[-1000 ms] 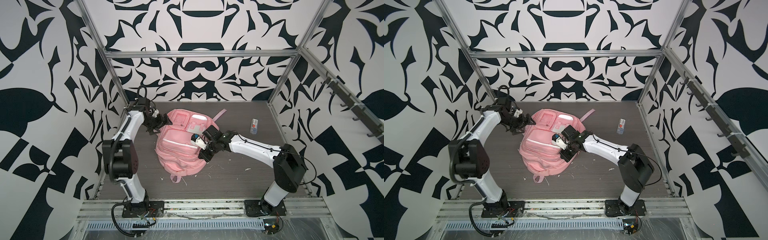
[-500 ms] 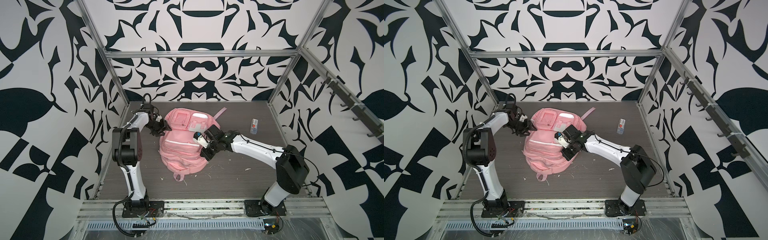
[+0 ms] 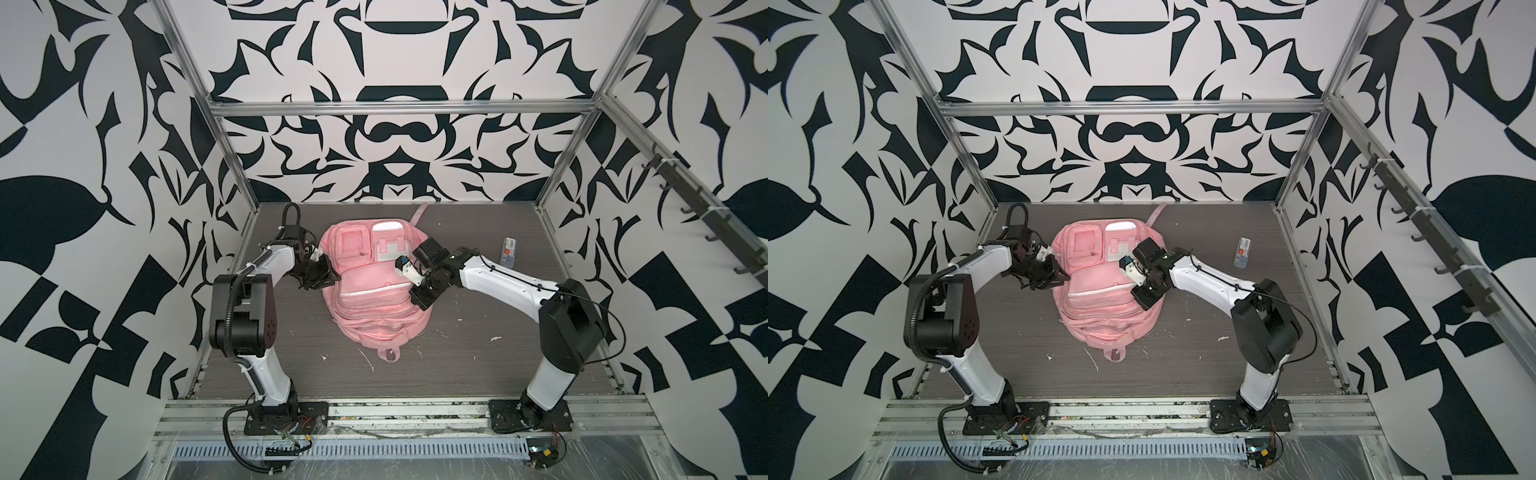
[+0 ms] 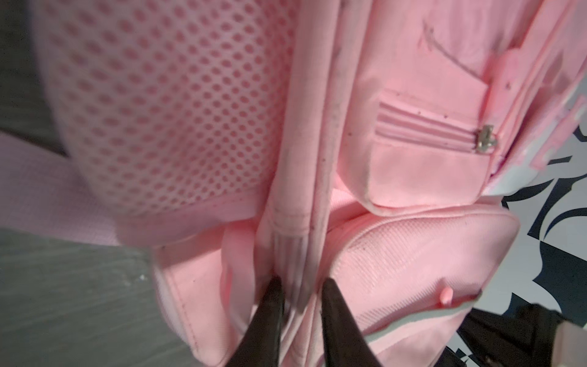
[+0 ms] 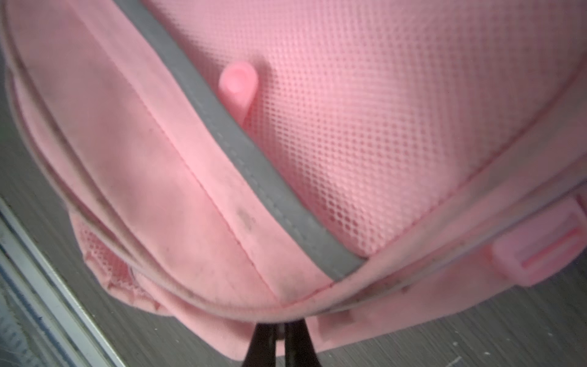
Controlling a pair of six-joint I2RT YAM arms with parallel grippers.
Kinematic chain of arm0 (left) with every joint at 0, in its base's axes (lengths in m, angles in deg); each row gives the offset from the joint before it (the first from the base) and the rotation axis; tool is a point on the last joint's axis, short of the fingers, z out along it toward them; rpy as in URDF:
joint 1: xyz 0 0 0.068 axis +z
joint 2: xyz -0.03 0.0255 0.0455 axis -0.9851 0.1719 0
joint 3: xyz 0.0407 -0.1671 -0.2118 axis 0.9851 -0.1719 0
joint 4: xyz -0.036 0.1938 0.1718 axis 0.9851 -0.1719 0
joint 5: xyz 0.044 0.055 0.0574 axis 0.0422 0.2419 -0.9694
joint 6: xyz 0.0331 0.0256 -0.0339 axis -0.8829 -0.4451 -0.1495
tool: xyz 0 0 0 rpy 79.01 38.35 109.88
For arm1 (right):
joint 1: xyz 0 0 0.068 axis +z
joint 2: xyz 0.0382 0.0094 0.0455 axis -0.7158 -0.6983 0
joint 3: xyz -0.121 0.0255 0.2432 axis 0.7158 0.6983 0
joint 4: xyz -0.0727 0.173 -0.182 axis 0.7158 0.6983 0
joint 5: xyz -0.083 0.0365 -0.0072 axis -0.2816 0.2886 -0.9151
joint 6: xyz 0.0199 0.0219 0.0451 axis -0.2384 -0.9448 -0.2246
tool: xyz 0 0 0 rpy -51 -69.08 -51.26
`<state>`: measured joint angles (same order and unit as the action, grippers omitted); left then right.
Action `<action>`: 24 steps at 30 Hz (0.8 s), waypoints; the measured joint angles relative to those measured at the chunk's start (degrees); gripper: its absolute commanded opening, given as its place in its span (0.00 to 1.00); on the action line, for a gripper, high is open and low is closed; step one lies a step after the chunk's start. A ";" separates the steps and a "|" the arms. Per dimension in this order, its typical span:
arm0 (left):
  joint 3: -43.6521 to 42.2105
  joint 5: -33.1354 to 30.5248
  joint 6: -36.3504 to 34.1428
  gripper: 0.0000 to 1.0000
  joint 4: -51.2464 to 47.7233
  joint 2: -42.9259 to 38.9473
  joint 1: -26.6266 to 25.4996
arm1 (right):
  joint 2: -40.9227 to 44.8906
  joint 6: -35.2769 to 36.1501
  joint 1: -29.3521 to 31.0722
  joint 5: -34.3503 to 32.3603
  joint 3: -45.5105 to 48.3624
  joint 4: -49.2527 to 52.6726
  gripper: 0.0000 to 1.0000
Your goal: Pack the student bag
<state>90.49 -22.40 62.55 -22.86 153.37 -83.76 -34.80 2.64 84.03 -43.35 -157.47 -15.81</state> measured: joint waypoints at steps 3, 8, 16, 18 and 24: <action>-3.69 -0.81 2.21 0.07 0.07 -4.04 -1.86 | -1.62 1.60 -1.66 -1.73 -1.95 1.36 0.00; -10.93 -1.18 7.48 0.26 -0.50 -11.54 -2.99 | -3.02 2.80 -3.74 -3.48 -4.26 1.29 0.00; -10.95 -1.49 11.02 0.40 -6.25 -14.67 -3.15 | -3.30 3.19 -3.82 -5.38 -4.70 -0.48 0.00; -10.93 -0.96 11.45 0.34 -7.21 -16.28 -3.56 | -3.26 3.28 -3.69 -5.33 -4.70 -0.61 0.00; -11.85 -0.35 13.20 0.47 -10.23 -26.56 -4.68 | -2.84 3.28 -3.21 -5.31 -4.04 -1.99 0.00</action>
<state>78.65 -22.75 75.75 -33.09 126.82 -88.44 -37.64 5.92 80.82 -48.66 -161.51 -17.80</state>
